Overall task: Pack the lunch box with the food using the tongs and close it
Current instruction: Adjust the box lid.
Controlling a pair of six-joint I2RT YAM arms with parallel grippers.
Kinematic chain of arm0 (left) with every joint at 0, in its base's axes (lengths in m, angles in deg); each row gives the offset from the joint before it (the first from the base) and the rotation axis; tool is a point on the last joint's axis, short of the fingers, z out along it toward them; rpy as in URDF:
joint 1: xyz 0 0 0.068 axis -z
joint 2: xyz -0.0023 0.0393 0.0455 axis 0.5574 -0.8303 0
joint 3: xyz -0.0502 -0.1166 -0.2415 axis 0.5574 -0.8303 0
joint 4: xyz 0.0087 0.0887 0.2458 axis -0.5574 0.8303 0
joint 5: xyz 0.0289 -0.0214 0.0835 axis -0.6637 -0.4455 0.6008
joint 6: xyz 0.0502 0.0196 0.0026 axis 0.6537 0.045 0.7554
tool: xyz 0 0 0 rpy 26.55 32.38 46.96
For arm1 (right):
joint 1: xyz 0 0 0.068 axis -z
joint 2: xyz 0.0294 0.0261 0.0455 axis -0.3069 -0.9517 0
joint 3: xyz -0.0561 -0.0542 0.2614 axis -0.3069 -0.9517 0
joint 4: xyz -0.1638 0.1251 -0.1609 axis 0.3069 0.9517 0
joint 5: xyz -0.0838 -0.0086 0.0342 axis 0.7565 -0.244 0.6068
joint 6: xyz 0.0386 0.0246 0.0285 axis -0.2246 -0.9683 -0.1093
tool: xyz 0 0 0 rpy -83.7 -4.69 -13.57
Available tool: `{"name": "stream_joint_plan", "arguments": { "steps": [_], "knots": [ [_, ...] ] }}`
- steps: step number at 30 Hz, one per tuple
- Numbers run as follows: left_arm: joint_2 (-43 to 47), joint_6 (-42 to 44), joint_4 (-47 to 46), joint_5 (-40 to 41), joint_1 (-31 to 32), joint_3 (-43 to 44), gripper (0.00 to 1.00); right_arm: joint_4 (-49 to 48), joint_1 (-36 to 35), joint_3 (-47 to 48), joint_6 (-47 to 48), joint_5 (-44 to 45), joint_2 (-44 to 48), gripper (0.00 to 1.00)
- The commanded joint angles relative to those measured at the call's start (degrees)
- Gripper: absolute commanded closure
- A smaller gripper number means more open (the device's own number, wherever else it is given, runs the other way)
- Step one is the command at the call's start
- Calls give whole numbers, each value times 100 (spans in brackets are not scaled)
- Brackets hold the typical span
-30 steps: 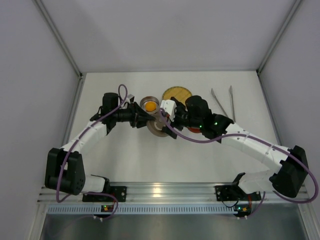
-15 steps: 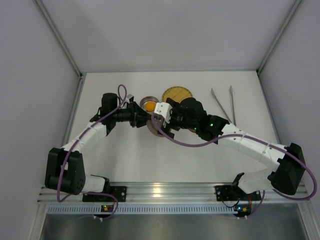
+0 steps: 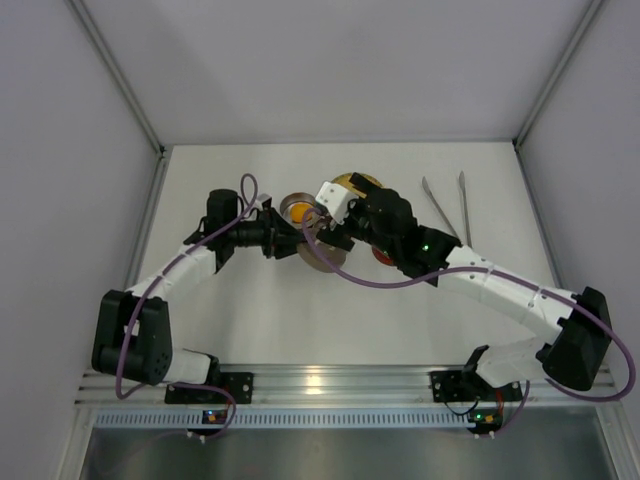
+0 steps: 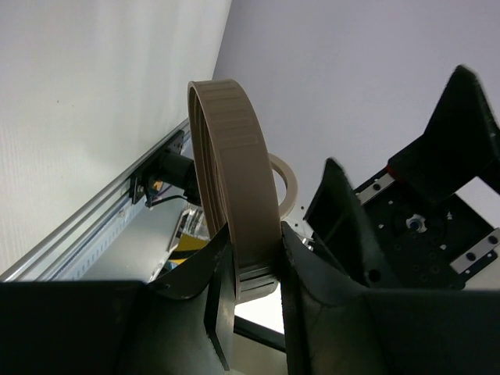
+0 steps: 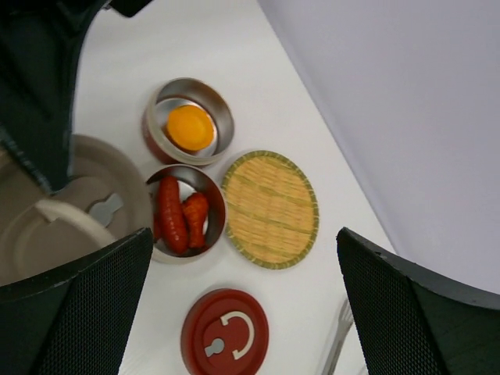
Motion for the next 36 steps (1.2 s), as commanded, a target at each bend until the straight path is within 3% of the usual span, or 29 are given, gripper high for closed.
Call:
{"name": "stream_joint_plan", "arguments": {
  "steps": [1, 6, 9, 14, 17, 20, 23, 28, 31, 36],
  "knots": [
    [-37, -53, -143, -338, 25, -11, 100, -737, 62, 363, 127, 631, 152, 1],
    [-54, 18, -134, -391, 25, 32, 100, -650, 141, 416, 110, 342, 108, 1],
    [-98, 419, -73, -566, 17, 181, 100, -106, 421, 582, -162, -605, 178, 0],
    [-212, 975, -213, -1119, 17, 401, 100, 729, 1868, 653, -1049, -3834, 442, 1],
    [-282, 1090, -300, -1304, 8, 437, 100, 819, 2468, 601, -1392, -5339, 539, 2],
    [-405, 915, -748, -1515, 8, 454, 100, 1003, 2567, 574, -1323, -6266, 530, 5],
    [-493, 1002, -583, -1586, 8, 568, 100, 1196, 2506, 530, -1060, -6864, 521, 9],
    [-467, 1547, 217, -1341, 8, 736, 100, 2029, 2049, 758, -139, -6438, 433, 11],
    [-467, 1389, 271, -1305, 17, 666, 100, 2084, 1575, 688, 74, -5690, 390, 11],
    [-441, 1371, 218, -1384, 60, 630, 100, 1909, 1266, 723, -13, -5434, 65, 15]
  ]
}}
